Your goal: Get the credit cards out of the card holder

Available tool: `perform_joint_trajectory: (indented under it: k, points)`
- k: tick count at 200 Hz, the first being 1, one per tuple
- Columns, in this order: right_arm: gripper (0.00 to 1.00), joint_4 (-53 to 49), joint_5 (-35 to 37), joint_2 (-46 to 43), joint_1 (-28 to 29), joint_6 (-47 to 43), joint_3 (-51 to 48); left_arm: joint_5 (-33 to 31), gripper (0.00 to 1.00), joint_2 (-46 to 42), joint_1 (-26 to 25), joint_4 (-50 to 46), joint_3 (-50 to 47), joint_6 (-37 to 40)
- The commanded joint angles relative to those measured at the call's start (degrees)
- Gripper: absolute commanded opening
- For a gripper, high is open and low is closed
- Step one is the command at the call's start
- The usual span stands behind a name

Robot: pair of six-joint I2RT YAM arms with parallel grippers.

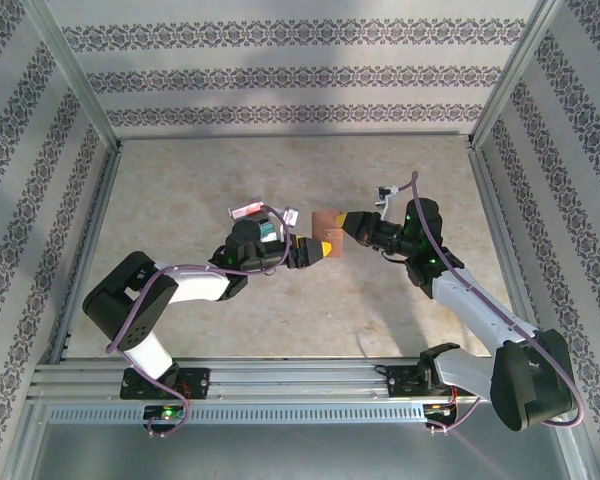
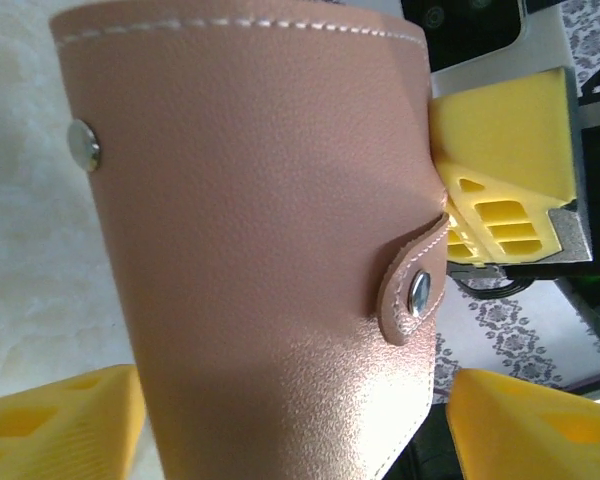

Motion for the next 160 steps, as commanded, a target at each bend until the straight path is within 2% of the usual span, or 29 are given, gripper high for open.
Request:
perform_joint_trajectory:
  k: [1,45,115,134,142,160]
  points:
    - [0.0,5.42,-1.28,0.48,0.54,1.55,0.6,2.14,0.7,-0.05,0.51,7.41,0.72,-1.39]
    - [0.0,6.75,-0.7,2.26,0.19,1.64,0.07,1.48,0.5,-3.81,0.43,3.36,-0.28,1.85]
    - [0.0,6.15,-0.39,2.26,-0.14,1.09,-0.3,0.58,0.28,-5.85,0.17,-0.76,0.06,4.53]
    - [0.18,3.3,0.25,0.99,-0.21,-0.45,-0.18,0.44,0.23,-6.0,0.17,-1.35,-0.07,4.81]
    - [0.3,1.9,0.65,0.05,-0.33,-1.2,-0.27,0.27,0.22,-6.22,0.17,-1.46,-0.11,4.93]
    - [0.48,-0.5,1.81,-2.22,-0.66,-2.73,-0.84,-0.2,0.2,-6.93,0.17,-2.26,-0.36,5.41]
